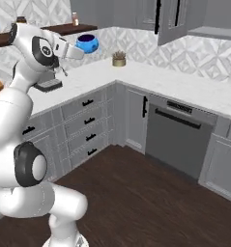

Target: Gather all objects into one cabinet and sort the glasses and bowls to opposite sides.

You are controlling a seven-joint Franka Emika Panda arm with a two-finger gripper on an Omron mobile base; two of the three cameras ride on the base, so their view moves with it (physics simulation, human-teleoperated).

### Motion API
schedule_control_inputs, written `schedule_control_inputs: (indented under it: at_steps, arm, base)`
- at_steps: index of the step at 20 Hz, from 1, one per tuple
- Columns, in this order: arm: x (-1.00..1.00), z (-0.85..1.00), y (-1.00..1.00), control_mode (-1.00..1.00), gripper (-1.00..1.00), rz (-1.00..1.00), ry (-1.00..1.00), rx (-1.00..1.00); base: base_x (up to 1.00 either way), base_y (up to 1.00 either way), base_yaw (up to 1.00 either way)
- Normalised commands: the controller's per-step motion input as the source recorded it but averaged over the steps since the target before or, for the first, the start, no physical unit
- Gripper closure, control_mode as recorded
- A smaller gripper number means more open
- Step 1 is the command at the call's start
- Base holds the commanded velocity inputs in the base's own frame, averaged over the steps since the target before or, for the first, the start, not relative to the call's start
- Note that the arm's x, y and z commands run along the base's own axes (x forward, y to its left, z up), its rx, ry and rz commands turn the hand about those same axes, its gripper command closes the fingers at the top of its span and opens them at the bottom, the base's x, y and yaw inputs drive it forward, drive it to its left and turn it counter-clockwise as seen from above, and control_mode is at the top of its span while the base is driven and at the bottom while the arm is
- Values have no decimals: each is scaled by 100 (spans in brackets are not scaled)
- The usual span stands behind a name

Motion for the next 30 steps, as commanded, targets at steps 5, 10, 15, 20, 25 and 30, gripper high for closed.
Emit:
schedule_control_inputs:
  at_steps: [5,10,15,20,25,30]
  arm:
    - [0,0,0,100,100,0,0,0]
    - [0,0,0,100,100,0,0,0]
    - [0,0,0,100,100,0,0,0]
    - [0,0,0,100,100,0,0,0]
    - [0,0,0,100,100,0,0,0]
    - [0,0,0,100,100,0,0,0]
  base:
    - [-61,0,57]
    - [-56,0,57]
    - [-51,0,55]
    - [-41,1,50]
    - [-35,14,45]
    - [-15,56,20]
